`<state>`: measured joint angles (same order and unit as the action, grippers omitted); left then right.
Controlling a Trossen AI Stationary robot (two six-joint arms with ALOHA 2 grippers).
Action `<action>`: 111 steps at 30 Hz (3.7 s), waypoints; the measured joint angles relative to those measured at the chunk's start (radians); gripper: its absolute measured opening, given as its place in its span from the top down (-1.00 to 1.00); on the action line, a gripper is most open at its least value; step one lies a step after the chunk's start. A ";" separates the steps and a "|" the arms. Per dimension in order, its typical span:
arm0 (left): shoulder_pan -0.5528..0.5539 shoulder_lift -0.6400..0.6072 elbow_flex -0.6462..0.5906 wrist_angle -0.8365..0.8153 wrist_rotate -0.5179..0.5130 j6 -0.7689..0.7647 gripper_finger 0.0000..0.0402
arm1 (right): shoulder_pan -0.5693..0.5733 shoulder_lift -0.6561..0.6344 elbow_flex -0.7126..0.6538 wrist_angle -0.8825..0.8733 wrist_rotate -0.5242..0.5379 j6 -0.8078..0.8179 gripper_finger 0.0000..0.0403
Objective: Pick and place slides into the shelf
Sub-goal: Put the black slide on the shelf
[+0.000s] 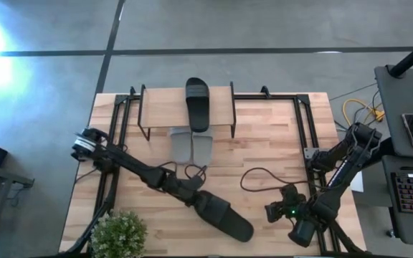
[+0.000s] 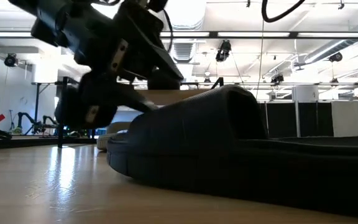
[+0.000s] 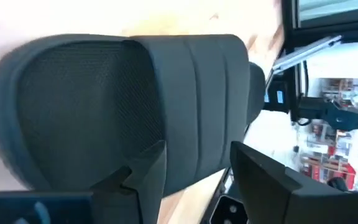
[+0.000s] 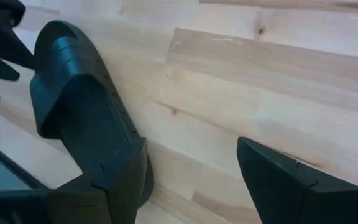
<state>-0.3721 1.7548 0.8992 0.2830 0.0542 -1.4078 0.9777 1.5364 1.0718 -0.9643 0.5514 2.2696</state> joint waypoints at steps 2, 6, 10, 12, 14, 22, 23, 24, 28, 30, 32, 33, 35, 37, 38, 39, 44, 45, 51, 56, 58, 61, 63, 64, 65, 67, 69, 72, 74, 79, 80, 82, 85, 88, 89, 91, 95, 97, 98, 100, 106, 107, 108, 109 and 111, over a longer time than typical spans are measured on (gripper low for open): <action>0.000 0.040 0.013 0.050 0.013 -0.002 0.18 | -0.003 0.000 -0.004 0.000 0.000 0.000 -0.19; 0.000 0.094 0.054 0.056 0.047 -0.001 0.18 | -0.005 0.000 -0.006 0.001 0.000 0.000 -0.18; 0.002 0.108 0.068 0.057 0.059 0.004 0.18 | -0.005 -0.001 -0.008 0.001 -0.005 0.000 -0.18; 0.002 0.108 0.063 0.057 0.058 0.008 0.18 | -0.005 -0.001 -0.008 -0.001 -0.008 -0.001 -0.17; 0.004 0.108 0.060 0.057 0.058 0.010 0.18 | -0.005 0.000 -0.011 -0.003 -0.008 -0.001 -0.17; 0.004 0.115 0.068 0.127 0.047 0.079 0.18 | -0.005 -0.002 -0.027 -0.001 -0.008 0.006 -0.18; 0.005 0.115 0.068 0.144 0.043 0.080 0.18 | -0.005 -0.002 -0.027 -0.001 -0.008 0.007 -0.18; 0.006 0.115 0.068 0.152 0.040 0.080 0.18 | -0.005 -0.002 -0.027 -0.001 -0.008 0.008 -0.18; 0.008 0.115 0.063 0.151 0.039 0.088 0.20 | -0.005 -0.002 -0.029 0.001 -0.008 0.008 -0.17; 0.008 0.115 0.063 0.153 0.038 0.106 0.25 | -0.005 -0.002 -0.029 0.001 -0.008 0.008 -0.16; 0.008 0.115 0.065 0.152 0.038 0.125 0.32 | -0.005 -0.002 -0.029 0.001 -0.008 0.011 -0.16; 0.008 0.115 0.068 0.151 0.038 0.131 0.36 | -0.005 -0.002 -0.029 0.001 -0.008 0.016 -0.16; 0.009 0.124 0.077 0.155 0.035 0.137 0.43 | -0.005 -0.003 -0.029 0.001 -0.008 0.019 -0.16; 0.010 0.141 0.086 0.157 0.035 0.139 0.48 | -0.005 -0.003 -0.029 0.001 -0.009 0.019 -0.15; 0.011 0.154 0.090 0.152 0.035 0.138 0.49 | -0.005 -0.003 -0.029 0.001 -0.008 0.019 -0.15; 0.010 0.170 0.101 0.152 0.035 0.137 0.49 | -0.005 -0.003 -0.029 0.001 -0.008 0.019 -0.16; 0.011 0.232 0.168 0.162 0.093 0.154 0.50 | -0.005 -0.003 -0.029 0.003 -0.012 0.019 -0.15; 0.010 0.238 0.181 0.157 0.106 0.169 0.51 | -0.005 -0.003 -0.029 0.003 -0.015 0.019 -0.15; 0.015 0.211 0.207 0.131 0.128 0.271 0.81 | -0.005 -0.003 -0.029 0.003 -0.034 0.019 -0.14; 0.019 0.108 0.203 -0.070 0.111 0.343 0.97 | -0.005 -0.003 -0.030 0.002 -0.034 0.017 -0.12; 0.017 0.037 0.218 -0.208 0.081 0.380 0.99 | -0.005 -0.004 -0.032 0.005 -0.033 0.017 -0.12; 0.011 -0.113 0.253 -0.463 0.016 0.451 0.99 | -0.005 -0.004 -0.033 0.004 -0.028 0.014 -0.12; 0.010 -0.215 0.298 -0.662 -0.038 0.505 0.99 | -0.005 -0.004 -0.033 0.005 -0.026 -0.008 -0.12; 0.011 -0.260 0.326 -0.759 -0.064 0.531 0.99 | -0.006 -0.005 -0.033 0.006 -0.024 -0.020 -0.12; 0.017 -0.305 0.363 -0.857 -0.092 0.558 0.99 | -0.010 -0.005 -0.033 0.008 -0.024 -0.029 -0.12; 0.040 -0.381 0.439 -1.055 -0.121 0.616 0.99 | -0.022 -0.008 -0.033 0.014 -0.025 -0.049 -0.12; 0.087 -0.437 0.526 -1.243 -0.135 0.643 0.99 | -0.045 -0.016 -0.033 0.041 -0.026 -0.085 -0.12; 0.185 -0.486 0.630 -1.485 -0.145 0.682 1.00 | -0.102 -0.027 -0.033 0.124 -0.026 -0.209 -0.12; 0.271 -0.500 0.681 -1.580 -0.146 0.713 1.00 | -0.152 -0.032 -0.033 0.177 -0.026 -0.292 -0.12; 0.487 -0.503 0.749 -1.629 -0.119 0.871 1.00 | -0.284 -0.045 -0.032 0.242 -0.026 -0.414 -0.12; 0.532 -0.496 0.752 -1.636 -0.089 0.907 1.00 | -0.308 -0.052 -0.032 0.274 -0.026 -0.456 -0.12; 0.629 -0.482 0.757 -1.659 -0.019 0.980 1.00 | -0.352 -0.061 -0.032 0.360 -0.027 -0.549 -0.12; 0.755 -0.441 0.792 -1.759 0.006 1.089 1.00 | -0.404 -0.071 -0.032 0.483 -0.034 -0.663 -0.12; 0.842 -0.410 0.865 -1.859 0.026 1.186 1.00 | -0.438 -0.077 -0.031 0.538 -0.034 -0.707 -0.12; 0.857 -0.404 0.894 -1.864 0.037 1.210 1.00 | -0.445 -0.078 -0.032 0.532 -0.034 -0.707 -0.12; 0.878 -0.408 0.938 -1.858 0.068 1.225 1.00 | -0.457 -0.079 -0.032 0.525 -0.034 -0.703 -0.12; 0.897 -0.410 0.987 -1.855 0.182 1.231 1.00 | -0.474 -0.079 -0.032 0.516 -0.034 -0.703 -0.12; 0.893 -0.411 0.971 -1.854 0.276 1.231 1.00 | -0.482 -0.079 -0.032 0.500 -0.035 -0.705 -0.12; 0.881 -0.412 0.957 -1.855 0.311 1.229 1.00 | -0.485 -0.079 -0.032 0.489 -0.035 -0.707 -0.12; 0.832 -0.413 0.918 -1.853 0.336 1.218 1.00 | -0.488 -0.081 -0.032 0.465 -0.035 -0.707 -0.12; 0.630 -0.414 0.763 -1.834 0.454 1.175 1.00 | -0.488 -0.092 -0.032 0.420 -0.110 -0.703 -0.12; 0.579 -0.413 0.734 -1.806 0.466 1.148 1.00 | -0.487 -0.092 -0.032 0.423 -0.130 -0.704 -0.12; 0.524 -0.409 0.699 -1.767 0.478 1.120 1.00 | -0.482 -0.092 -0.032 0.427 -0.154 -0.704 -0.11; 0.475 -0.405 0.665 -1.729 0.493 1.099 1.00 | -0.475 -0.092 -0.032 0.432 -0.172 -0.704 -0.10; 0.381 -0.389 0.588 -1.636 0.537 1.056 1.00 | -0.457 -0.087 -0.032 0.437 -0.193 -0.704 -0.09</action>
<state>0.0091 1.3656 1.4868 -1.3530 0.5915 -0.3515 0.5205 1.4495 1.0397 -0.5275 0.3585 1.5654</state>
